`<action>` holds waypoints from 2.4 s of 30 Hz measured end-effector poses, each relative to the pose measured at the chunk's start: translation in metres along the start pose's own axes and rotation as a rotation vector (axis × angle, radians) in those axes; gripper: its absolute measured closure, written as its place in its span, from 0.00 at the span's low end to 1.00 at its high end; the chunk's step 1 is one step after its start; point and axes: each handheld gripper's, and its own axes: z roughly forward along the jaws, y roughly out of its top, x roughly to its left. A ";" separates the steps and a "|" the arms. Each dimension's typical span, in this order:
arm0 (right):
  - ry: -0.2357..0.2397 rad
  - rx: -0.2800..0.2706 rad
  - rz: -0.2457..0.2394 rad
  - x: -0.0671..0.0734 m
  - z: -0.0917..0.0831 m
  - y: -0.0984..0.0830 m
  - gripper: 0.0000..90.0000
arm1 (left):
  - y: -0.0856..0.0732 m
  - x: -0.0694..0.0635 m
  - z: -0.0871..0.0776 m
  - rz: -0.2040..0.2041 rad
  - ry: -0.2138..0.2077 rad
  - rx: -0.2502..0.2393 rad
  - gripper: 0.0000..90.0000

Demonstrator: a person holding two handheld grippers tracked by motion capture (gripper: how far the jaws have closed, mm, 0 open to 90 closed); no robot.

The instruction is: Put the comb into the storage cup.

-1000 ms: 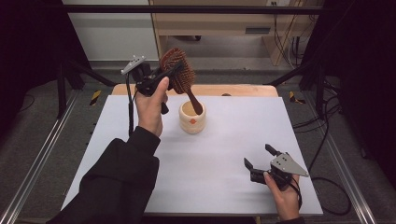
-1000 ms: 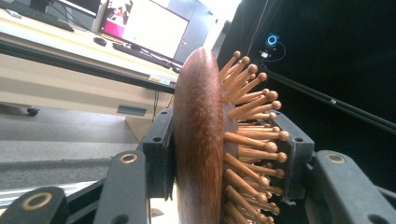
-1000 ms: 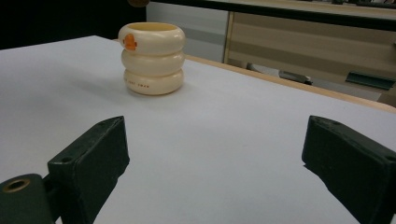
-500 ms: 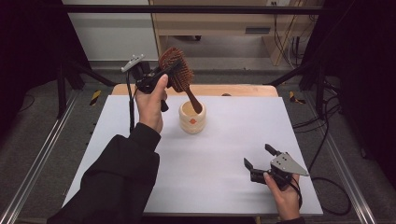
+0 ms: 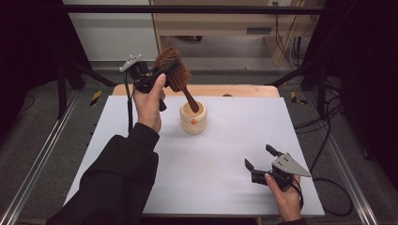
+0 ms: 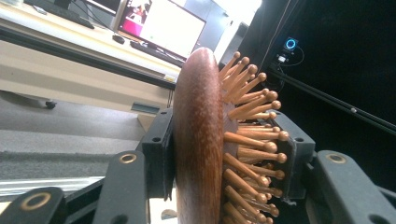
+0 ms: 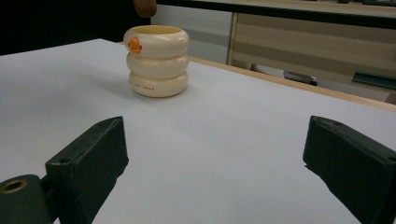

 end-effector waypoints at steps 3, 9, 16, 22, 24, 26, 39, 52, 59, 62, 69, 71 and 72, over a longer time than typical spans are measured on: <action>0.000 0.002 0.003 0.000 0.000 0.000 0.07 | -0.001 -0.001 0.001 0.005 -0.005 0.001 0.55; 0.000 0.001 0.004 0.000 0.000 0.000 0.07 | -0.002 -0.002 0.002 -0.006 -0.009 -0.002 0.55; 0.004 -0.001 0.011 0.000 0.000 0.000 0.07 | -0.001 0.003 0.005 -0.001 -0.011 -0.006 0.55; 0.009 -0.002 0.016 0.000 0.001 -0.001 0.07 | -0.001 0.008 0.008 -0.010 0.000 -0.013 0.55; 0.009 -0.003 0.018 0.000 0.001 0.000 0.07 | -0.001 0.007 0.007 0.000 0.017 -0.020 0.55; 0.011 -0.001 0.015 0.000 0.001 -0.001 0.07 | -0.001 0.008 0.008 0.004 0.021 -0.023 0.55; 0.014 0.001 0.017 -0.001 0.001 -0.001 0.06 | -0.006 0.010 0.010 0.042 0.058 -0.024 0.55; 0.016 0.001 0.023 -0.001 0.000 -0.002 0.06 | -0.021 0.014 0.018 0.052 0.071 0.005 0.55; 0.020 0.004 0.023 -0.001 0.001 -0.002 0.06 | -0.025 0.015 0.021 0.052 0.066 0.013 0.55; 0.020 0.004 0.023 0.000 0.001 -0.002 0.06 | -0.027 0.014 0.022 0.056 0.065 0.019 0.55; 0.019 0.007 0.025 -0.001 0.000 -0.003 0.06 | -0.028 0.015 0.023 0.059 0.061 0.031 0.55; 0.019 0.008 0.025 -0.001 0.000 -0.003 0.06 | -0.029 0.015 0.024 0.067 0.063 0.035 0.55; 0.019 0.008 0.025 -0.001 0.000 -0.003 0.06 | -0.029 0.014 0.024 0.070 0.064 0.036 0.55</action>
